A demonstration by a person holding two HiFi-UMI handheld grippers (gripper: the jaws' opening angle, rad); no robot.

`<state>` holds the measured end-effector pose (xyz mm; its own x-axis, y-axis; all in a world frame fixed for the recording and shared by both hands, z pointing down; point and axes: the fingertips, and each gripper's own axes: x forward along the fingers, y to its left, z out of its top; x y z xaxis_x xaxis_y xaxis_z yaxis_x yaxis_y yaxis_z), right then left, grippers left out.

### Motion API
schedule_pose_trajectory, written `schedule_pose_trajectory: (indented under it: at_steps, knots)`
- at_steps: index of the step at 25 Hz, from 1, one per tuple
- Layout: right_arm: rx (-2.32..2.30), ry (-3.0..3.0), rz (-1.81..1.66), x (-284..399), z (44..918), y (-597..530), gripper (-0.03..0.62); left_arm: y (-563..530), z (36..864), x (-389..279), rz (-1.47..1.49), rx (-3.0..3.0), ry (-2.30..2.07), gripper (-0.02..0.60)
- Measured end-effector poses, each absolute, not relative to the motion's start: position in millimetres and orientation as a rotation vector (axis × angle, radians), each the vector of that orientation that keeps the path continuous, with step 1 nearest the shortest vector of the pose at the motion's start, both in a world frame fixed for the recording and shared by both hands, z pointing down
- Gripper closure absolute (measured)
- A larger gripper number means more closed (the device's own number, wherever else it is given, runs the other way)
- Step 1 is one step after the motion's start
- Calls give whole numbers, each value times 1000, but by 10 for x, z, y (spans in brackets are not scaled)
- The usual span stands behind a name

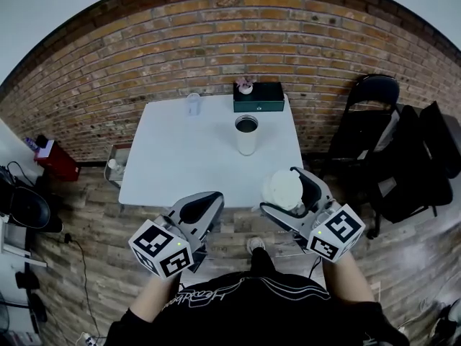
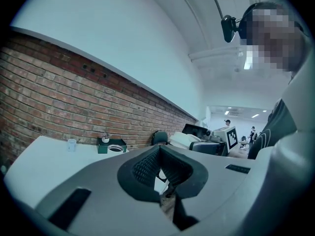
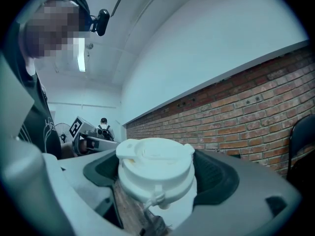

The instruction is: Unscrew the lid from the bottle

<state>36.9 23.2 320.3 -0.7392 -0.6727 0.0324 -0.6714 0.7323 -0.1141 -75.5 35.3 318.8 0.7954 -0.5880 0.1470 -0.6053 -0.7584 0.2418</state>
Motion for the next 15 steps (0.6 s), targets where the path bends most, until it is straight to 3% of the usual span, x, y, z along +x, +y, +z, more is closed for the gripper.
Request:
schedule_pose_trajectory:
  at_steps: [15]
  knots:
    - [-1135, 2920, -205, 448, 3241, -129, 152, 16, 3295, -713, 113, 2686, -938, 552]
